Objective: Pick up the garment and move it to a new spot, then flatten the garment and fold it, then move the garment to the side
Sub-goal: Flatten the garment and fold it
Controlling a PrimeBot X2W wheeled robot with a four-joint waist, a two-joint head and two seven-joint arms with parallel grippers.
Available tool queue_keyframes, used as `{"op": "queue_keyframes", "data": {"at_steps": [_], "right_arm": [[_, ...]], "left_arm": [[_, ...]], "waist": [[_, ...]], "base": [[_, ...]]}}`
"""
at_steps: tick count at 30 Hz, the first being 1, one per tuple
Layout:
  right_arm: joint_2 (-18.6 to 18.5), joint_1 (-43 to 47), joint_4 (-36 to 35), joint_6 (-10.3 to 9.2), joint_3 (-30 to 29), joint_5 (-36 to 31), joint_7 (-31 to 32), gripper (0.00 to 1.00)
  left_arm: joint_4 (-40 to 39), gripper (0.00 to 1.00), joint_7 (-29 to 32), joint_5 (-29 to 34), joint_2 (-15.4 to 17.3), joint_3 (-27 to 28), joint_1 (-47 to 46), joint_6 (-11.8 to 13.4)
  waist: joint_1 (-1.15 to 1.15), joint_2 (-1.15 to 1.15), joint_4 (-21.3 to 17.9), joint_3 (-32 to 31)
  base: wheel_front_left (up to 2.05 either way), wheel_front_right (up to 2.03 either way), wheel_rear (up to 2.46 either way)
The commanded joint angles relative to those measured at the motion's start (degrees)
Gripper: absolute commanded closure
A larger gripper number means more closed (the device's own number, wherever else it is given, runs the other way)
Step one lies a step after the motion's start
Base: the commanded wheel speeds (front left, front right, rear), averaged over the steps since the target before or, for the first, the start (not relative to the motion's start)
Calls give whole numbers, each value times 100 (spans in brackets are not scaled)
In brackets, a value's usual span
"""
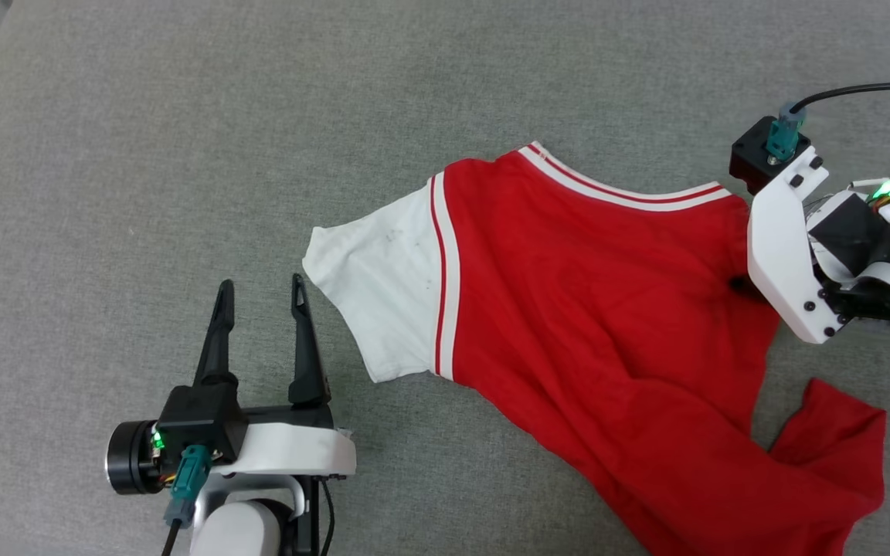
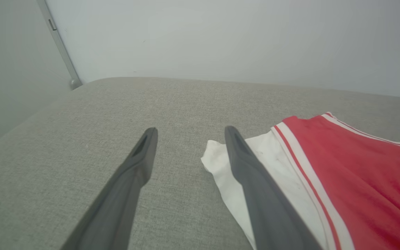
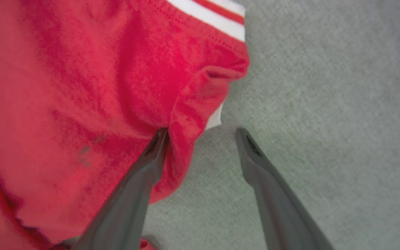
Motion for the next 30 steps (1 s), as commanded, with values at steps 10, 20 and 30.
{"op": "queue_keyframes", "data": {"at_steps": [10, 20, 30], "right_arm": [[177, 163, 482, 7, 905, 241, -954, 100], [-738, -222, -438, -4, 1203, 352, -2183, 100], [-2024, 343, -838, -3, 413, 843, -2275, 100]], "left_arm": [[151, 0, -14, 31, -7, 87, -101, -6], [97, 0, -14, 86, -7, 323, 330, -12], [57, 0, -14, 64, -7, 308, 536, -13]], "waist": [[-1, 0, 16, -109], [-1, 0, -404, -692], [-1, 0, -551, -889]], "base": [[0, 0, 0], [0, 0, 0], [0, 0, 0]]}}
